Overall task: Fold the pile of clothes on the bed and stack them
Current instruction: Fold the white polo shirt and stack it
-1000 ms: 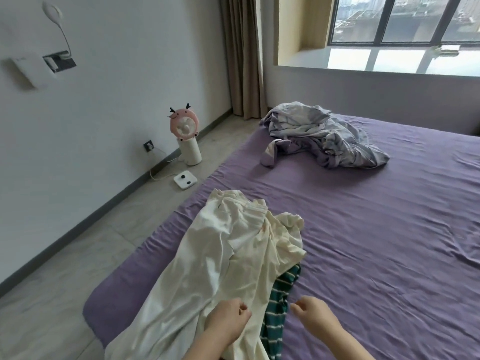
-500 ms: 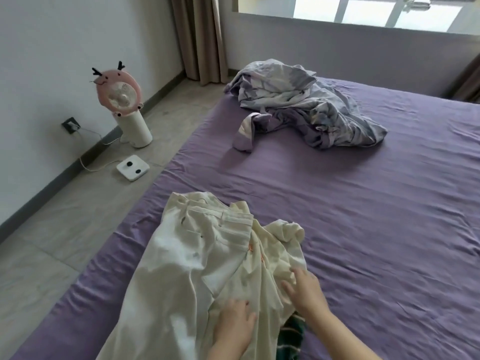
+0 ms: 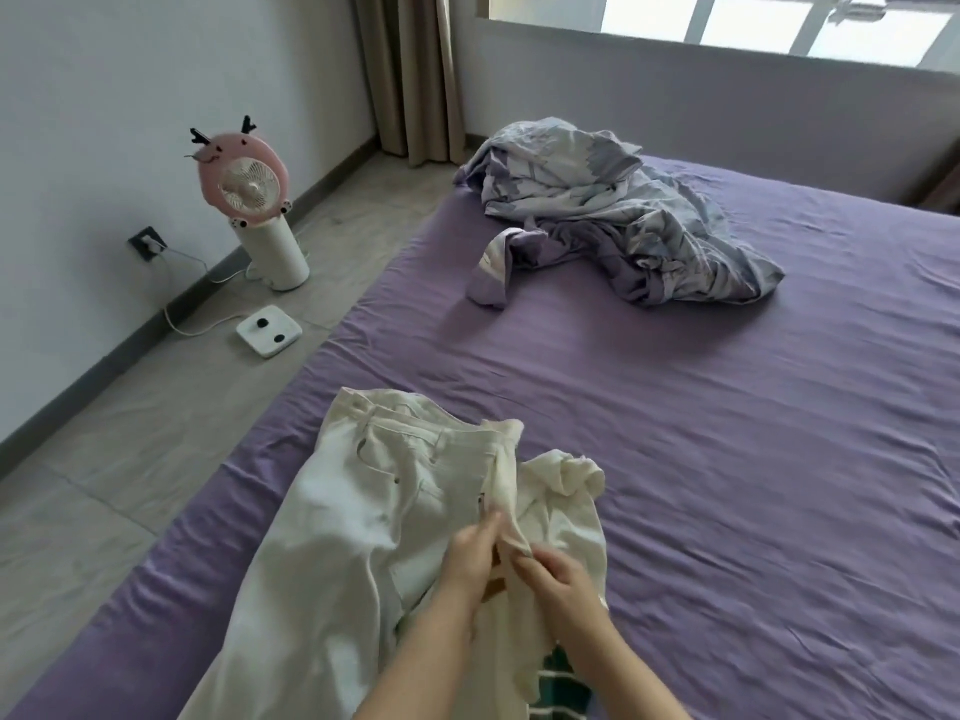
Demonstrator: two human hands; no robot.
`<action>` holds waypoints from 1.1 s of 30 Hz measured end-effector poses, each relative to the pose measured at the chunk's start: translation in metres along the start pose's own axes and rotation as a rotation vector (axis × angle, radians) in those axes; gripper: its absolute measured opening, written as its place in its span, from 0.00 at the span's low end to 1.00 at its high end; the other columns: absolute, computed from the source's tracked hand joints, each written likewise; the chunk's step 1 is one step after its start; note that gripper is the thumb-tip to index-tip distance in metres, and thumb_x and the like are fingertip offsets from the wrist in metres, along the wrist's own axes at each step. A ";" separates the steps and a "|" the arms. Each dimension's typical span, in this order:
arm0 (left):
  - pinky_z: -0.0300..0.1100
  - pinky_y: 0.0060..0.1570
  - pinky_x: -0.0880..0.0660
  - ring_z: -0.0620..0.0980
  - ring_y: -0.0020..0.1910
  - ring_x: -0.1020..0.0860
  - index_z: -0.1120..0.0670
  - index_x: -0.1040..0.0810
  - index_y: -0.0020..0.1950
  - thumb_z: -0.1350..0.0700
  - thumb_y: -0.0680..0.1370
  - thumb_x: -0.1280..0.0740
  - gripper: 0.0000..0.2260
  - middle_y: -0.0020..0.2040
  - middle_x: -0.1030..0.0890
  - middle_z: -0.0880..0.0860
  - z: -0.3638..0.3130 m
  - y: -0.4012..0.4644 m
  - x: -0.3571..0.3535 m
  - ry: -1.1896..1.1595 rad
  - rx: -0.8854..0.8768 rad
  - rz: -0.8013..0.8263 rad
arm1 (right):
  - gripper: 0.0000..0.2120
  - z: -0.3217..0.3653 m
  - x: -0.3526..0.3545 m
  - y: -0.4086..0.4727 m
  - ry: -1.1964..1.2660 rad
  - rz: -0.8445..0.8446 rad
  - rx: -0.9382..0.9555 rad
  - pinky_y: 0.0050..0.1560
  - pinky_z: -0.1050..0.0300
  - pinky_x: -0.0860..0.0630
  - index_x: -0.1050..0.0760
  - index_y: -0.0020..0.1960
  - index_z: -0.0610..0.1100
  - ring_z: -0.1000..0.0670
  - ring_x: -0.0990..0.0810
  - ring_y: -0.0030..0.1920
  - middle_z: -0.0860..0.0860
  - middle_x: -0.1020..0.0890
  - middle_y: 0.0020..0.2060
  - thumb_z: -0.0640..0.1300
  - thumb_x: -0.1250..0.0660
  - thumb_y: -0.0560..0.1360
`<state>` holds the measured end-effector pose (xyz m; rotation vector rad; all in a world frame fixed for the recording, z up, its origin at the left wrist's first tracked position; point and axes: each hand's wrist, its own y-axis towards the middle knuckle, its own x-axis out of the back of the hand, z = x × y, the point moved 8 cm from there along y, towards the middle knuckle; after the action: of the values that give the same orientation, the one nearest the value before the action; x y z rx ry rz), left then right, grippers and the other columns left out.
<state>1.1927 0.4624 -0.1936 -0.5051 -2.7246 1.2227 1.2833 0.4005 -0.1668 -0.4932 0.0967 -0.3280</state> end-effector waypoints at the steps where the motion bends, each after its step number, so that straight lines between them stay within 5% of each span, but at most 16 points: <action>1: 0.43 0.41 0.24 0.53 0.41 0.20 0.59 0.19 0.49 0.51 0.78 0.34 0.11 0.43 0.18 0.56 -0.014 -0.007 -0.001 -0.055 0.003 -0.010 | 0.11 0.013 -0.008 -0.017 -0.005 0.071 0.032 0.43 0.65 0.25 0.18 0.46 0.43 0.58 0.18 0.40 0.52 0.15 0.38 0.34 0.38 0.78; 5: 0.46 0.42 0.25 0.55 0.38 0.24 0.71 0.23 0.57 0.67 0.77 0.34 0.11 0.45 0.21 0.63 -0.049 -0.056 -0.003 0.024 -0.017 0.027 | 0.10 0.048 -0.019 -0.081 -0.023 0.260 0.106 0.46 0.67 0.28 0.18 0.50 0.45 0.61 0.21 0.43 0.55 0.16 0.40 0.38 0.37 0.79; 7: 0.46 0.42 0.25 0.56 0.39 0.23 0.69 0.24 0.58 0.69 0.77 0.36 0.10 0.49 0.21 0.66 -0.061 -0.086 -0.001 0.068 -0.065 0.024 | 0.07 0.065 -0.010 -0.110 -0.046 0.281 0.149 0.43 0.67 0.28 0.17 0.49 0.48 0.60 0.22 0.41 0.56 0.17 0.39 0.44 0.34 0.78; 11: 0.42 0.37 0.22 0.52 0.35 0.20 0.65 0.21 0.51 0.67 0.77 0.35 0.05 0.41 0.18 0.61 -0.084 -0.161 -0.004 0.106 -0.196 0.074 | 0.08 0.105 0.037 -0.154 -0.191 0.059 0.371 0.46 0.65 0.26 0.19 0.49 0.57 0.62 0.20 0.44 0.58 0.16 0.43 0.44 0.32 0.77; 13: 0.37 0.31 0.23 0.48 0.31 0.20 0.63 0.19 0.45 0.67 0.77 0.34 0.04 0.36 0.18 0.58 -0.092 -0.204 -0.007 0.136 -0.259 0.129 | 0.12 0.128 0.059 -0.173 -0.389 -0.062 0.510 0.55 0.58 0.26 0.23 0.55 0.54 0.57 0.22 0.52 0.59 0.22 0.51 0.41 0.30 0.75; 17: 0.39 0.35 0.21 0.50 0.35 0.19 0.63 0.17 0.46 0.66 0.76 0.33 0.05 0.40 0.17 0.59 -0.110 -0.296 -0.017 0.206 -0.412 0.245 | 0.26 0.161 0.061 -0.219 -0.778 -0.006 0.640 0.67 0.60 0.39 0.30 0.69 0.48 0.57 0.37 0.63 0.57 0.31 0.63 0.51 0.29 0.73; 19: 0.38 0.35 0.21 0.49 0.35 0.19 0.61 0.16 0.46 0.65 0.76 0.34 0.06 0.39 0.17 0.58 -0.119 -0.344 -0.024 0.211 -0.476 0.296 | 0.20 0.177 0.051 -0.254 -0.784 0.061 0.718 0.64 0.62 0.38 0.24 0.63 0.46 0.57 0.32 0.60 0.56 0.25 0.60 0.51 0.29 0.74; 21: 0.38 0.37 0.22 0.48 0.35 0.20 0.59 0.16 0.44 0.64 0.76 0.33 0.07 0.39 0.17 0.56 -0.128 -0.388 -0.026 0.226 -0.546 0.307 | 0.06 0.196 0.052 -0.291 -0.618 0.066 0.751 0.49 0.58 0.30 0.19 0.46 0.43 0.54 0.25 0.43 0.52 0.19 0.43 0.46 0.31 0.76; 23: 0.40 0.42 0.22 0.48 0.39 0.20 0.58 0.16 0.47 0.61 0.77 0.32 0.05 0.43 0.17 0.56 -0.133 -0.427 -0.020 0.306 -0.614 0.249 | 0.13 0.217 0.064 -0.324 -0.478 0.049 0.712 0.34 0.58 0.34 0.25 0.35 0.44 0.55 0.32 0.31 0.56 0.27 0.29 0.43 0.34 0.78; 28: 0.41 0.54 0.26 0.46 0.50 0.21 0.53 0.20 0.59 0.41 0.73 0.33 0.21 0.53 0.18 0.52 -0.124 -0.509 -0.041 0.632 -0.847 0.211 | 0.15 0.267 0.076 -0.405 -0.489 0.124 0.708 0.30 0.62 0.35 0.29 0.36 0.41 0.55 0.34 0.30 0.51 0.31 0.29 0.47 0.36 0.79; 31: 0.34 0.50 0.24 0.42 0.50 0.21 0.49 0.29 0.68 0.51 0.71 0.26 0.27 0.52 0.20 0.49 -0.104 -0.546 -0.083 0.684 -0.990 0.362 | 0.17 0.274 0.079 -0.433 -0.647 0.046 0.685 0.30 0.68 0.33 0.22 0.39 0.36 0.58 0.32 0.29 0.49 0.27 0.31 0.50 0.33 0.77; 33: 0.34 0.43 0.24 0.45 0.43 0.23 0.52 0.30 0.69 0.59 0.71 0.25 0.28 0.44 0.22 0.52 -0.091 -0.555 -0.104 0.660 -1.030 0.389 | 0.12 0.267 0.094 -0.447 -0.581 -0.010 0.595 0.33 0.68 0.30 0.19 0.39 0.42 0.57 0.27 0.31 0.50 0.22 0.32 0.50 0.31 0.75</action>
<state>1.1704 0.1469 0.2831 -1.2724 -2.4612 -0.4257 1.2895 0.1182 0.2807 0.0161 -0.5563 -0.1984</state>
